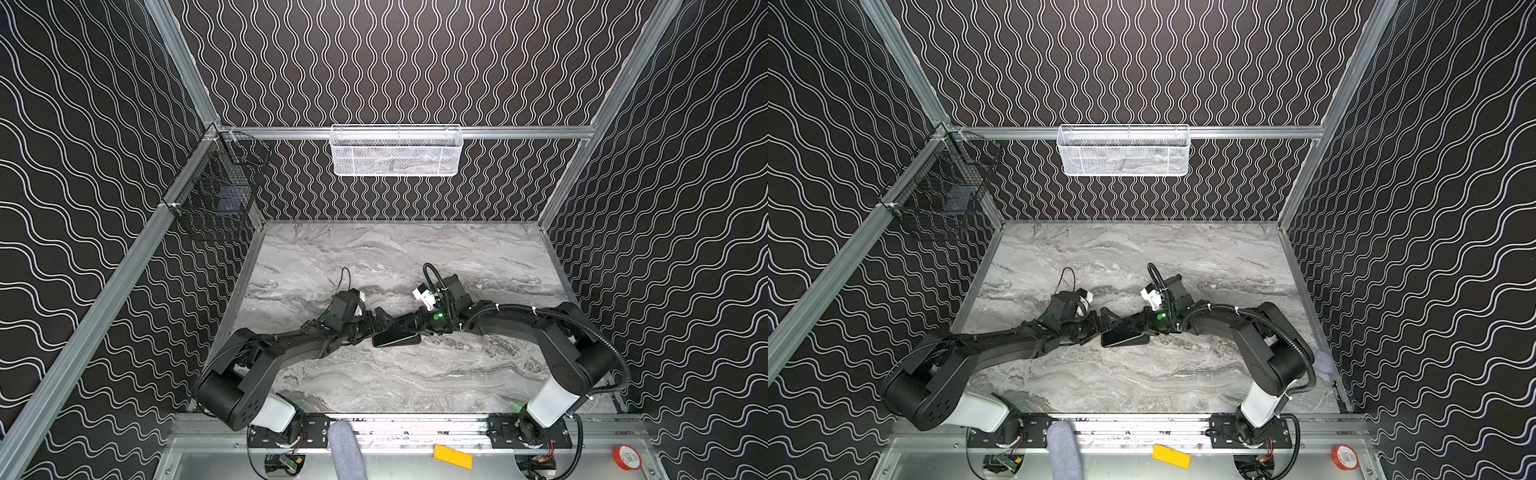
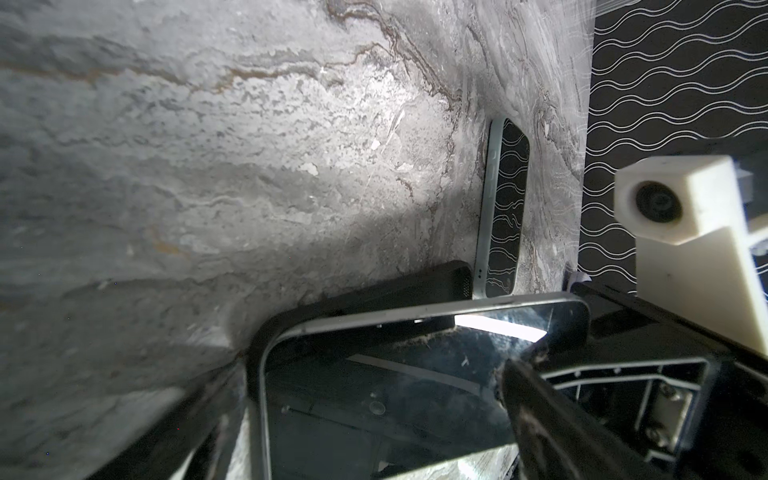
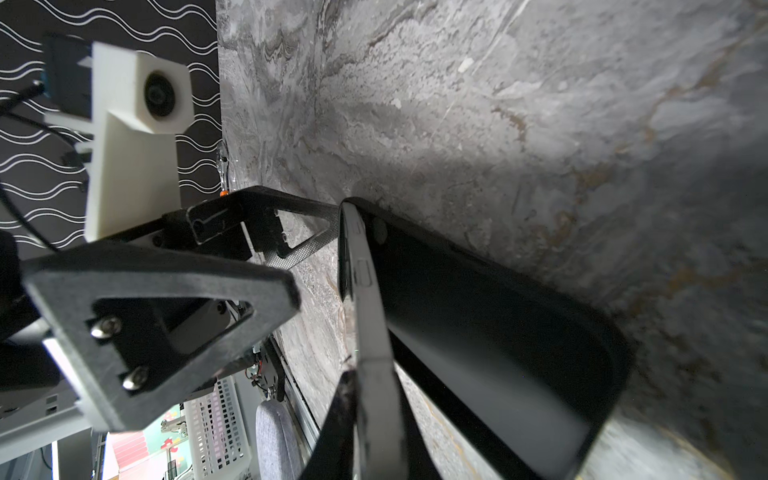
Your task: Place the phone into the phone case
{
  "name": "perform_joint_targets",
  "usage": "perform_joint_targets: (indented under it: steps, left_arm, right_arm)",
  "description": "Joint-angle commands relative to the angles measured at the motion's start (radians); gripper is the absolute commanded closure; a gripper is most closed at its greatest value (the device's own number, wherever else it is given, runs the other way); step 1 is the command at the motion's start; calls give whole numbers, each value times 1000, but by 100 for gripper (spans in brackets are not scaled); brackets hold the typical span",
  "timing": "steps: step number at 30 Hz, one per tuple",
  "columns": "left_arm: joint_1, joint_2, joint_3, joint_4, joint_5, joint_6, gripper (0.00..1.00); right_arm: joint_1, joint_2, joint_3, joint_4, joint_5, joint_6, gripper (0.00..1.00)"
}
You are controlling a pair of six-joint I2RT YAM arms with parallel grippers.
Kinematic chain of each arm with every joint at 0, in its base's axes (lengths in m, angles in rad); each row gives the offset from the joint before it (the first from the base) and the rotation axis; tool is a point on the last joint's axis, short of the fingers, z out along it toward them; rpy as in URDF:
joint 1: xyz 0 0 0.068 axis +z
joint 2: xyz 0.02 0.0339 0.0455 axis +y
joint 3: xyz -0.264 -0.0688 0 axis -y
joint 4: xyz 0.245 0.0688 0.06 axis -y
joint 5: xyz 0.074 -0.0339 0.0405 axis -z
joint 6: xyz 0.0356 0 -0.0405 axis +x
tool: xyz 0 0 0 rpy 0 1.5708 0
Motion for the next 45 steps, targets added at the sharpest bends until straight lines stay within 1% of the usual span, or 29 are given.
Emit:
perform_joint_targets:
  steps: [1,6,14,18,29,31,39,43,45]
  left_arm:
    - [1,6,11,48,5,-5,2]
    - [0,8,13,46,9,-6,2]
    - [0,6,15,44,8,-4,1]
    - [0,7,16,44,5,-5,1]
    - [0,2,17,38,5,-4,1]
    - [1,0,17,39,5,-4,2]
    - [0,-2,13,41,6,-5,1]
    - [0,-5,13,40,6,-5,2]
    - [0,-5,13,40,5,-5,2]
  right_arm:
    - [5,15,-15,-170,99,-17,86]
    - [5,23,-17,-178,118,-24,82]
    - [6,26,-16,-192,148,-39,79]
    - [8,26,-18,-205,167,-51,77]
    - [16,28,-6,-227,196,-76,66]
    - [16,27,-2,-229,199,-77,62]
    - [17,8,5,-242,215,-86,41]
    - [17,-16,19,-268,244,-94,31]
    - [18,-28,30,-289,264,-103,28]
